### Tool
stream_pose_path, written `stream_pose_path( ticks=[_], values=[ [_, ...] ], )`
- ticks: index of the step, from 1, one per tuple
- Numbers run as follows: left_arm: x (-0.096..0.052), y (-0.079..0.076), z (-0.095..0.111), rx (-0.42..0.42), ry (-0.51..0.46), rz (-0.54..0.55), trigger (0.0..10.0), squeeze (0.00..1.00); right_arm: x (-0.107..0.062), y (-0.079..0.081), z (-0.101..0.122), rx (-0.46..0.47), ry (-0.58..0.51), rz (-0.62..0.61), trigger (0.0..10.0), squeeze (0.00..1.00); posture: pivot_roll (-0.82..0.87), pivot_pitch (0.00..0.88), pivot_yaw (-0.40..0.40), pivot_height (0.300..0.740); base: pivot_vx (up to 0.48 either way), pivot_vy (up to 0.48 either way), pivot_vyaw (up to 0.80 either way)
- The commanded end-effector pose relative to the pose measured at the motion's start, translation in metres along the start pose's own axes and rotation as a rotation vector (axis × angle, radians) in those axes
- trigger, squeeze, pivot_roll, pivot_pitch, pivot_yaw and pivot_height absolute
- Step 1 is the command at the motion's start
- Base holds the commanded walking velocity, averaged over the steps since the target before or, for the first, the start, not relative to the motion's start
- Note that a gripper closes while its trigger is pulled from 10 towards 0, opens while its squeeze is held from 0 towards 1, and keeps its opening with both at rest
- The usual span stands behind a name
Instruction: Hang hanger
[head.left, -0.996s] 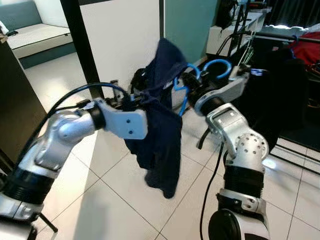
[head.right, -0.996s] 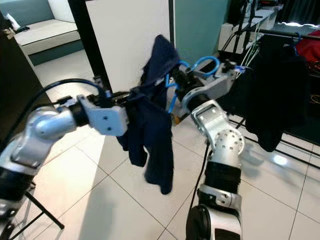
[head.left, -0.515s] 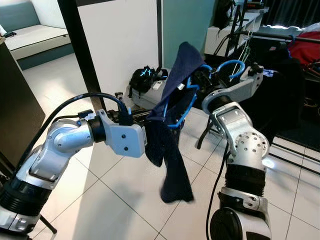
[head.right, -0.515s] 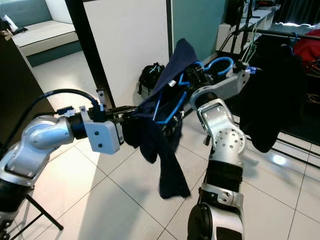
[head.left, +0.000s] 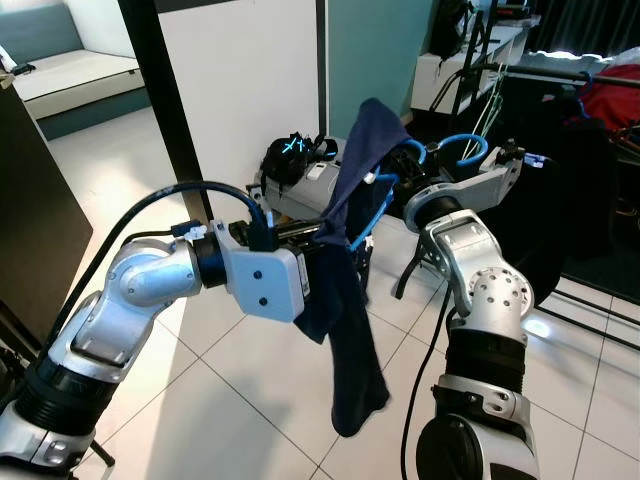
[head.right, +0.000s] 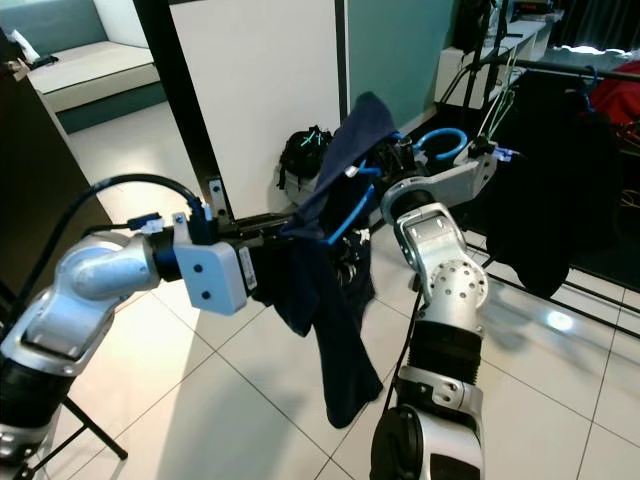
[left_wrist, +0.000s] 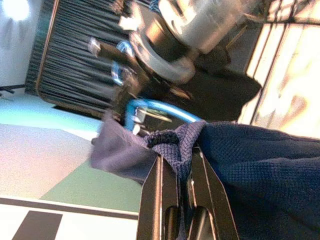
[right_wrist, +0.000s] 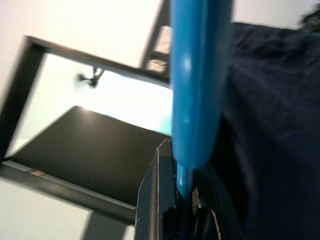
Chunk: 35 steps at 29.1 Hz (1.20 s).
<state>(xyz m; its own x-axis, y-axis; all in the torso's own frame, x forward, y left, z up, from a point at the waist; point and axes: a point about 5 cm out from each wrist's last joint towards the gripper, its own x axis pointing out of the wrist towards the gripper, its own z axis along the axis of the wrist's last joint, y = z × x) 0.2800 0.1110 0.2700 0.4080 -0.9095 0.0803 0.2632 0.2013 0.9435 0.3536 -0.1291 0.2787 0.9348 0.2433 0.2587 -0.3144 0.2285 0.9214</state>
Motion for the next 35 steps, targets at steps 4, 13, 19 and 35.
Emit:
stream_pose_path(
  ticks=[4,13,19,35],
  values=[
    [-0.005,-0.001,-0.014,0.071,0.083,-0.016,10.0,0.0,0.001,0.023,0.0,0.034,0.008,0.123,10.0,0.0,-0.04,0.0,0.026,0.735,0.0,0.0,0.0],
    [-0.01,0.008,-0.022,0.166,0.158,0.039,10.0,0.0,0.0,0.021,-0.003,0.026,0.027,0.117,10.0,0.0,-0.05,0.0,0.027,0.735,0.0,0.0,0.0],
    [-0.016,0.027,-0.026,0.277,0.215,0.124,10.0,0.0,-0.001,0.021,-0.005,0.02,0.062,0.12,10.0,0.0,-0.05,0.0,0.025,0.735,0.0,0.0,0.0],
    [-0.03,0.017,-0.027,0.309,0.205,0.069,10.0,0.0,-0.001,0.007,0.024,0.06,-0.093,0.026,10.0,0.0,-0.04,0.0,0.025,0.735,0.0,0.0,0.0]
  ],
)
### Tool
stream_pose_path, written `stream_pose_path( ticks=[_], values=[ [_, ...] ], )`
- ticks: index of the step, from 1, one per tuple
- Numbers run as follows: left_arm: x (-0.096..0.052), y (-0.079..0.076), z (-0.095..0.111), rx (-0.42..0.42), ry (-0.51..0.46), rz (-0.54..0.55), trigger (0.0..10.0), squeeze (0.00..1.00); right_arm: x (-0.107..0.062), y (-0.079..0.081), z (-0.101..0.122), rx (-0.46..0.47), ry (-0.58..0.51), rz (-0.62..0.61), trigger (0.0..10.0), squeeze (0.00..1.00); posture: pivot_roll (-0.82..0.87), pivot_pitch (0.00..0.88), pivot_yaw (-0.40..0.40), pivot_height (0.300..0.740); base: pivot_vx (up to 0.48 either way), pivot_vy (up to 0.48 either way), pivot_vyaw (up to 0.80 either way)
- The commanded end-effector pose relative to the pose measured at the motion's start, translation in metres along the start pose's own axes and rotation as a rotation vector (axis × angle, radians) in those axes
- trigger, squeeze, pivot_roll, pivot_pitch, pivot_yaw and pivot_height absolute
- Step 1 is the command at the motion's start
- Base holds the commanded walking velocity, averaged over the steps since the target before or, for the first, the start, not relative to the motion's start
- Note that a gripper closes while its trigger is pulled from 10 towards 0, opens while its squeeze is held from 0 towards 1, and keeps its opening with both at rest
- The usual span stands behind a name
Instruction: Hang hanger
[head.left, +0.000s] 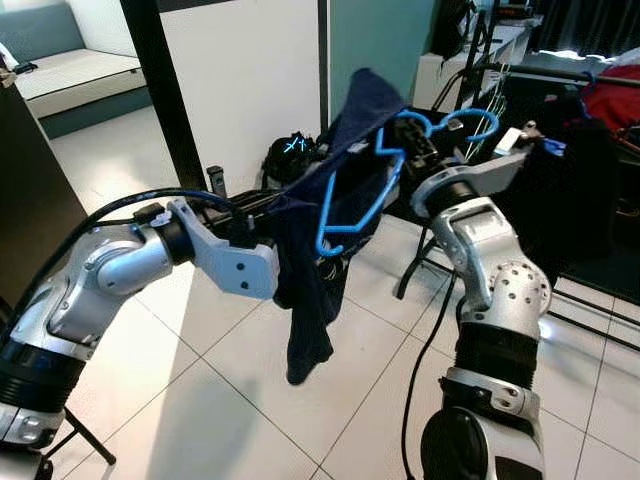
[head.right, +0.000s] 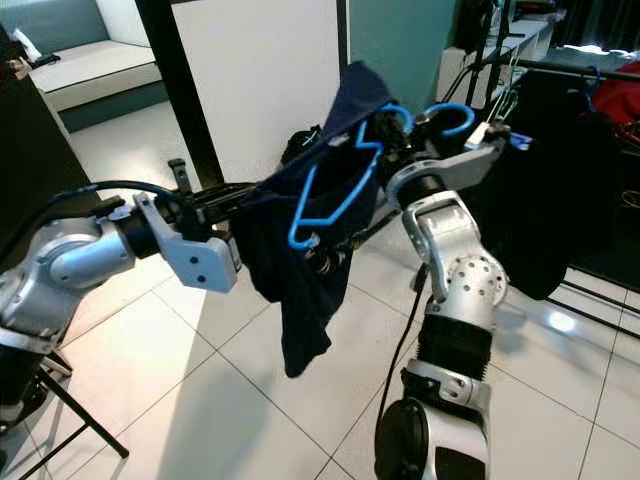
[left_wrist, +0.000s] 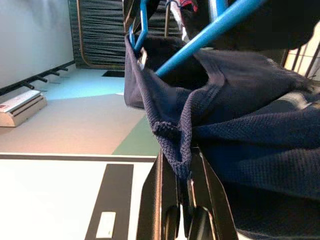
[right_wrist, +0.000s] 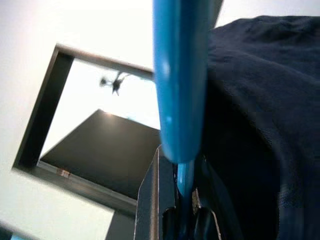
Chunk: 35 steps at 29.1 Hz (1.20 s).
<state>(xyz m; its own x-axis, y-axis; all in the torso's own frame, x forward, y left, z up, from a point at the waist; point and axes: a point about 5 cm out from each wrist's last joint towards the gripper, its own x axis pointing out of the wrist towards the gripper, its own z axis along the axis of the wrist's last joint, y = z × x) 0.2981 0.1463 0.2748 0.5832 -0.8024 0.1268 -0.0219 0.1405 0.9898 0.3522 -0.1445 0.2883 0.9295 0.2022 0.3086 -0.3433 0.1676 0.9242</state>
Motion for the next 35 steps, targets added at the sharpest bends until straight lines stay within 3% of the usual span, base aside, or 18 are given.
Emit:
stream_pose_path(
  ticks=[1,7,10,14,17,22,27,31,35],
  values=[
    [-0.005,0.001,-0.001,0.027,0.008,-0.015,10.0,0.0,0.002,0.002,0.006,0.005,-0.043,-0.012,10.0,0.0,-0.04,0.0,0.025,0.735,0.0,0.0,0.0],
    [-0.001,-0.004,0.005,0.022,-0.019,-0.009,10.0,0.0,0.003,-0.006,0.013,0.012,-0.097,-0.074,10.0,0.0,-0.04,0.0,0.02,0.735,0.0,0.0,0.0],
    [0.013,-0.01,0.02,0.001,-0.084,0.008,10.0,0.0,0.005,-0.009,0.015,0.019,-0.129,-0.108,10.0,0.0,-0.04,0.0,0.019,0.735,0.0,0.0,0.0],
    [0.017,-0.013,0.025,-0.008,-0.112,0.013,10.0,0.0,0.005,-0.01,0.016,0.02,-0.139,-0.117,10.0,0.0,-0.04,0.0,0.019,0.735,0.0,0.0,0.0],
    [0.04,-0.016,0.052,-0.05,-0.225,0.046,10.0,0.0,0.007,-0.013,0.013,0.029,-0.163,-0.156,10.0,0.0,-0.03,0.0,0.015,0.735,0.0,0.0,0.0],
    [0.052,-0.02,0.069,-0.077,-0.296,0.055,10.0,0.0,0.008,-0.015,0.012,0.013,-0.181,-0.186,10.0,0.0,-0.03,0.0,0.015,0.735,0.0,0.0,0.0],
    [0.058,-0.02,0.08,-0.087,-0.34,0.061,10.0,0.0,0.009,-0.017,0.014,-0.051,-0.206,-0.224,10.0,0.0,-0.03,0.0,0.015,0.735,0.0,0.0,0.0],
    [0.056,-0.02,0.075,-0.076,-0.323,0.046,10.0,0.0,0.007,-0.019,0.016,-0.203,-0.21,-0.277,10.0,0.0,-0.03,0.0,0.016,0.735,0.0,0.0,0.0],
    [0.056,-0.021,0.075,-0.076,-0.318,0.034,10.0,0.0,0.008,-0.019,0.013,-0.234,-0.202,-0.283,10.0,0.0,-0.02,0.0,0.016,0.735,0.0,0.0,0.0]
  ],
)
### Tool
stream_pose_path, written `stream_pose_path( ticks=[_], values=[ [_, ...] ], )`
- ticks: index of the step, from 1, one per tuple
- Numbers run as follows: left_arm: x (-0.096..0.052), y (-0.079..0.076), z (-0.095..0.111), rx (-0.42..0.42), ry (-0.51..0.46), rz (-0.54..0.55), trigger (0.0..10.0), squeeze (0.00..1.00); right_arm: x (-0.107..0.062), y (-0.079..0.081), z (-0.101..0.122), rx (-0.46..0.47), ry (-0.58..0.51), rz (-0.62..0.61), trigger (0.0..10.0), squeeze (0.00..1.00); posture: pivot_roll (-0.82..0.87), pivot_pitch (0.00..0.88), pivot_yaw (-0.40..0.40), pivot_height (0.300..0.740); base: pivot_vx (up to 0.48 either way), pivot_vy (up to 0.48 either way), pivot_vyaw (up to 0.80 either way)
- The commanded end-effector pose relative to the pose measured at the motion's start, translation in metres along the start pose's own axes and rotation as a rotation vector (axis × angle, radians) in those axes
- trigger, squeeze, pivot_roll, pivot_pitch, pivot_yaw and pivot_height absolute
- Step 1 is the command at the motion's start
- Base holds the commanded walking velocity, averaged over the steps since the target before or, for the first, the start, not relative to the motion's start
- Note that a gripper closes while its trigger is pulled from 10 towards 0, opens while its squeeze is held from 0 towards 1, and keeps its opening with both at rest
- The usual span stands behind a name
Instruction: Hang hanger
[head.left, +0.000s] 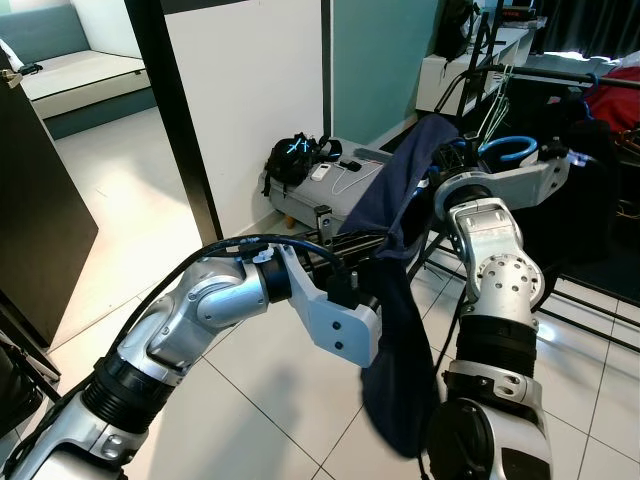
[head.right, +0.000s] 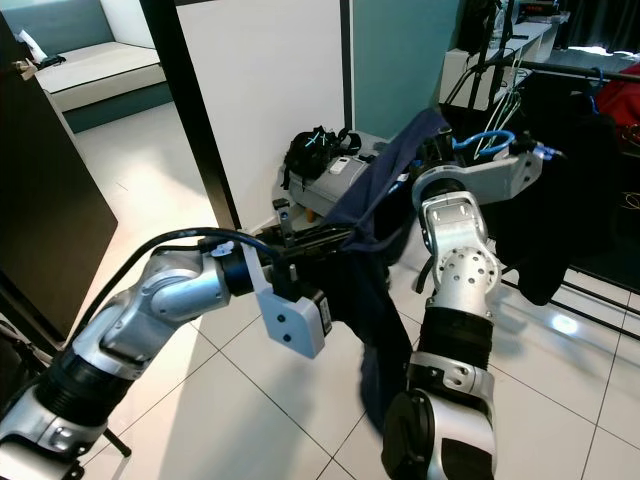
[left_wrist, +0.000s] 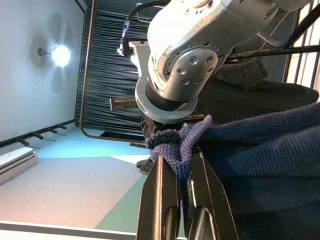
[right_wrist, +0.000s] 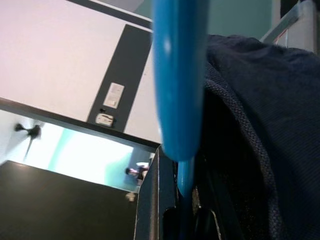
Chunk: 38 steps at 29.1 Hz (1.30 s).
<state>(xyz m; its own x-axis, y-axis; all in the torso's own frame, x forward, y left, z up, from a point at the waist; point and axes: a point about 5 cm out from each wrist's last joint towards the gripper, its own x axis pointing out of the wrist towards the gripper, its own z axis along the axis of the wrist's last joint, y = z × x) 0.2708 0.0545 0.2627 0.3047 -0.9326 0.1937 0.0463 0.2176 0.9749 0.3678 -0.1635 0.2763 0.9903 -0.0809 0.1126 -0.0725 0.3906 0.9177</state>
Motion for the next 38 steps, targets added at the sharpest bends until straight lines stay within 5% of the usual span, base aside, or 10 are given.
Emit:
stream_pose_path(
  ticks=[1,5,11,12,21,29,34,38],
  values=[
    [0.001,0.0,0.001,0.005,-0.006,-0.019,10.0,0.0,-0.001,0.003,-0.008,-0.027,0.014,0.003,10.0,0.0,-0.02,0.0,0.015,0.735,0.0,0.0,0.0],
    [0.005,-0.008,0.005,-0.037,-0.014,-0.044,10.0,0.0,-0.002,0.004,-0.015,-0.043,0.033,0.011,10.0,0.0,-0.02,0.0,0.015,0.735,0.0,0.0,0.0],
    [0.009,-0.039,0.012,-0.218,0.002,-0.154,10.0,0.05,-0.008,-0.002,-0.049,-0.317,0.195,0.01,10.0,0.0,-0.03,0.0,0.014,0.735,0.0,0.0,0.0],
    [0.009,-0.043,0.012,-0.273,0.011,-0.173,10.0,1.0,-0.009,-0.004,-0.052,-0.344,0.21,0.004,10.0,0.0,-0.03,0.0,0.014,0.735,0.0,0.0,0.0],
    [0.004,-0.059,0.013,-0.369,0.039,-0.291,10.0,1.0,-0.014,-0.011,-0.071,-0.535,0.372,0.027,10.0,0.0,-0.03,0.0,0.018,0.735,0.0,0.0,0.0],
    [-0.006,-0.064,0.026,-0.55,0.018,-0.385,10.0,1.0,-0.017,-0.026,-0.077,-0.651,0.465,0.018,10.0,0.0,-0.02,0.0,0.014,0.735,0.0,0.0,0.0],
    [-0.013,-0.054,0.037,-0.679,-0.039,-0.351,10.0,1.0,-0.022,-0.031,-0.075,-0.763,0.599,0.13,10.0,0.0,-0.01,0.0,0.012,0.735,0.0,0.0,0.0],
    [-0.021,-0.04,0.029,-0.695,-0.021,-0.278,10.0,1.0,-0.035,-0.035,-0.068,-0.829,0.727,0.269,10.0,0.0,-0.01,0.0,0.01,0.735,0.0,0.0,0.0]
  ],
)
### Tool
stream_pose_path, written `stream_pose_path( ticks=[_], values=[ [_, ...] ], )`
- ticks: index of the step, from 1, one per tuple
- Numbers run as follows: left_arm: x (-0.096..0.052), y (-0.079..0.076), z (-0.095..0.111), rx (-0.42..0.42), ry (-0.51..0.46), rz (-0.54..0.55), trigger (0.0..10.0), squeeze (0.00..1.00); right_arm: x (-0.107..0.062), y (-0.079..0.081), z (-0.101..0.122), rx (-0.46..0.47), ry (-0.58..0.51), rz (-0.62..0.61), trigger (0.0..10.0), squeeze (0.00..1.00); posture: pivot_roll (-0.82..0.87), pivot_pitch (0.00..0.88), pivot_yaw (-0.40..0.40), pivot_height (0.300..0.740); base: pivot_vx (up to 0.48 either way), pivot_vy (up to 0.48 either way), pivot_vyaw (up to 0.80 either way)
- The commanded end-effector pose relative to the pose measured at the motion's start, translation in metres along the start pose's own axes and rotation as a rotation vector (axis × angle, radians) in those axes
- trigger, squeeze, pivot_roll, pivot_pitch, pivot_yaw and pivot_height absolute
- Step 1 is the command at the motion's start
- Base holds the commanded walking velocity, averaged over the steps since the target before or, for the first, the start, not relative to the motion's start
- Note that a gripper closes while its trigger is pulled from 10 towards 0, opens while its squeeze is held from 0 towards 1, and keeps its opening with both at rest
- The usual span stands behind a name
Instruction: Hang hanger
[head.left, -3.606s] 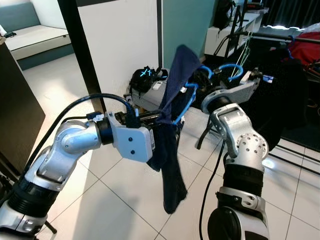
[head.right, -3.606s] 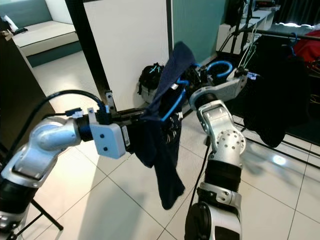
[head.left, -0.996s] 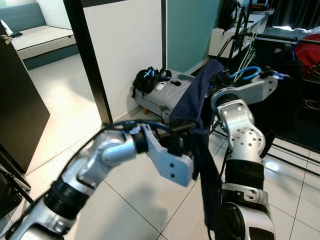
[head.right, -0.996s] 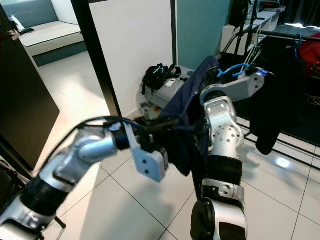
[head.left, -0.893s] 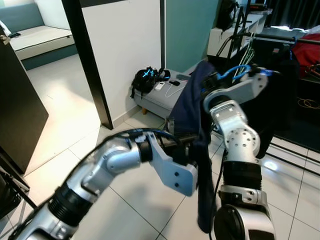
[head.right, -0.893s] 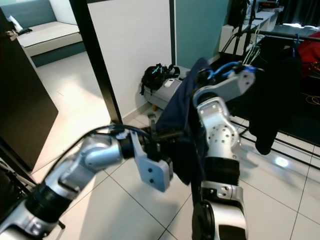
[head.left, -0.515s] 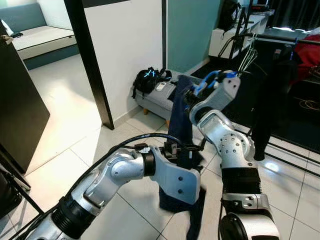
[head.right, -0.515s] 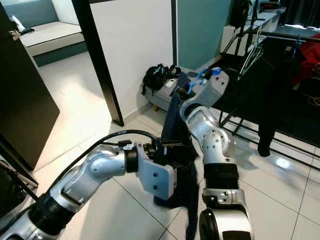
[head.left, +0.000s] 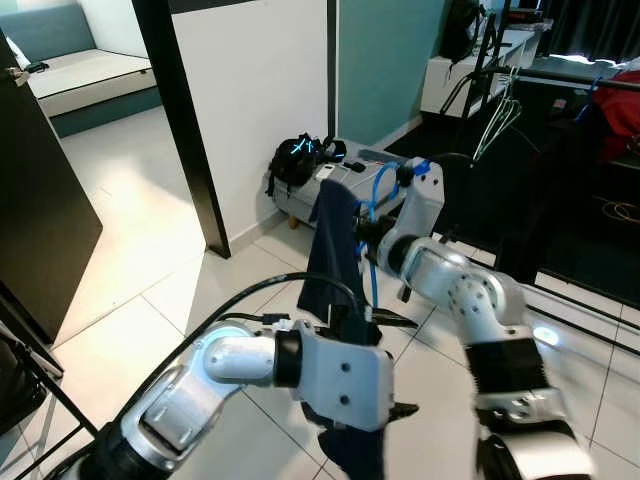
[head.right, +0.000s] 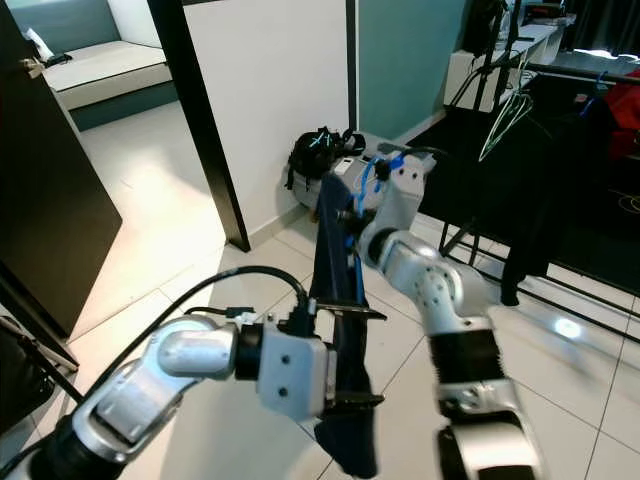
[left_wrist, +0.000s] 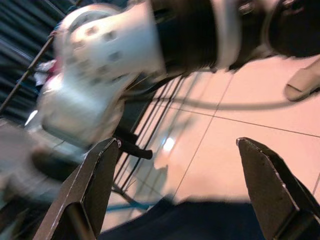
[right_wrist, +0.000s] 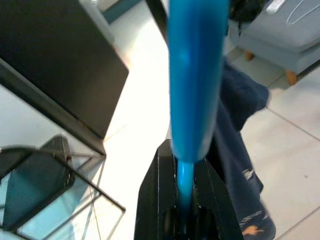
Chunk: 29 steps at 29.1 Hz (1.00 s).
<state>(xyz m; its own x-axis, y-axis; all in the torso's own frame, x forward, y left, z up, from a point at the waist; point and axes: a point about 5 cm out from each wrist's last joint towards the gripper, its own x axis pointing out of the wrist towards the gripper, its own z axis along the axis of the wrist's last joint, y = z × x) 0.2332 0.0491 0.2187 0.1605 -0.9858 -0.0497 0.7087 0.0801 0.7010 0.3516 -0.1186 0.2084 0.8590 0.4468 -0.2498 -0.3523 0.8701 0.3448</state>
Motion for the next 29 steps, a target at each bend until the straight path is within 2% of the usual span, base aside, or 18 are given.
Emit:
stream_pose_path(
  ticks=[1,2,4,5,7,8,9,10,11,14,17,19,21,23,24,26,27,29],
  values=[
    [-0.008,0.005,0.0,-0.009,0.004,0.017,10.0,1.0,-0.005,0.01,0.001,-0.043,0.017,0.11,10.0,0.0,-0.01,0.0,0.01,0.735,0.0,0.0,0.0],
    [-0.017,0.016,0.002,-0.022,-0.007,0.08,10.0,1.0,-0.017,0.005,-0.002,-0.133,0.053,0.193,10.0,0.0,-0.01,0.0,0.007,0.735,0.0,0.0,0.0],
    [-0.017,0.016,0.002,-0.022,-0.007,0.08,10.0,1.0,-0.017,0.005,-0.002,-0.133,0.053,0.193,10.0,0.0,-0.01,0.0,0.007,0.735,0.0,0.0,0.0],
    [-0.028,0.03,0.003,-0.033,-0.014,0.157,10.0,1.0,-0.033,-0.005,-0.004,-0.251,0.086,0.274,10.0,0.0,-0.01,0.0,0.006,0.735,0.0,0.0,0.0],
    [-0.028,0.03,0.003,-0.033,-0.014,0.157,10.0,1.0,-0.033,-0.005,-0.004,-0.251,0.086,0.274,10.0,0.0,-0.01,0.0,0.006,0.735,0.0,0.0,0.0],
    [-0.039,0.039,0.002,-0.043,-0.005,0.209,10.0,1.0,-0.051,-0.017,-0.008,-0.375,0.126,0.349,10.0,0.0,-0.01,0.0,0.007,0.735,0.0,0.0,0.0],
    [-0.039,0.039,0.002,-0.043,-0.005,0.209,10.0,1.0,-0.051,-0.017,-0.008,-0.375,0.126,0.349,10.0,0.0,-0.01,0.0,0.007,0.735,0.0,0.0,0.0],
    [-0.049,0.043,-0.003,-0.051,0.023,0.243,10.0,0.0,-0.075,-0.032,-0.01,-0.453,0.173,0.414,10.0,0.0,-0.01,0.0,0.007,0.735,0.0,0.0,0.0],
    [-0.049,0.043,-0.003,-0.051,0.023,0.243,10.0,0.0,-0.075,-0.032,-0.01,-0.453,0.173,0.414,10.0,0.0,-0.01,0.0,0.007,0.735,0.0,0.0,0.0],
    [-0.067,0.042,-0.012,-0.107,0.054,0.271,10.0,0.0,-0.117,-0.044,0.01,-0.521,0.146,0.553,10.0,0.0,-0.03,0.0,0.015,0.735,0.0,0.0,0.0],
    [-0.078,0.046,-0.011,-0.132,0.037,0.277,10.0,0.0,-0.128,-0.044,0.025,-0.527,0.101,0.592,10.0,0.0,-0.03,0.0,0.015,0.735,0.0,0.0,0.0],
    [-0.096,0.054,-0.005,-0.171,-0.008,0.292,10.0,0.0,-0.143,-0.042,0.045,-0.536,0.047,0.657,10.0,0.0,-0.03,0.0,0.015,0.735,0.0,0.0,0.0],
    [-0.107,0.059,0.0,-0.208,-0.039,0.273,10.0,0.0,-0.151,-0.039,0.056,-0.545,0.022,0.704,10.0,0.0,-0.03,0.0,0.011,0.735,0.0,0.0,0.0],
    [-0.107,0.059,0.0,-0.208,-0.039,0.273,10.0,0.0,-0.151,-0.039,0.056,-0.545,0.022,0.704,10.0,0.0,-0.03,0.0,0.011,0.735,0.0,0.0,0.0],
    [-0.116,0.061,0.004,-0.238,-0.062,0.245,10.0,0.0,-0.161,-0.036,0.069,-0.563,0.0,0.758,10.0,0.0,-0.03,0.0,0.013,0.735,0.0,0.0,0.0],
    [-0.116,0.061,0.004,-0.238,-0.062,0.245,10.0,0.0,-0.161,-0.036,0.069,-0.563,0.0,0.758,10.0,0.0,-0.03,0.0,0.013,0.735,0.0,0.0,0.0],
    [-0.125,0.067,0.005,-0.253,-0.079,0.236,10.0,0.0,-0.171,-0.03,0.084,-0.585,-0.033,0.823,10.0,0.0,-0.04,0.0,0.012,0.735,0.0,0.0,0.0],
    [-0.125,0.067,0.005,-0.253,-0.079,0.236,10.0,0.0,-0.171,-0.03,0.084,-0.585,-0.033,0.823,10.0,0.0,-0.04,0.0,0.012,0.735,0.0,0.0,0.0]
  ],
)
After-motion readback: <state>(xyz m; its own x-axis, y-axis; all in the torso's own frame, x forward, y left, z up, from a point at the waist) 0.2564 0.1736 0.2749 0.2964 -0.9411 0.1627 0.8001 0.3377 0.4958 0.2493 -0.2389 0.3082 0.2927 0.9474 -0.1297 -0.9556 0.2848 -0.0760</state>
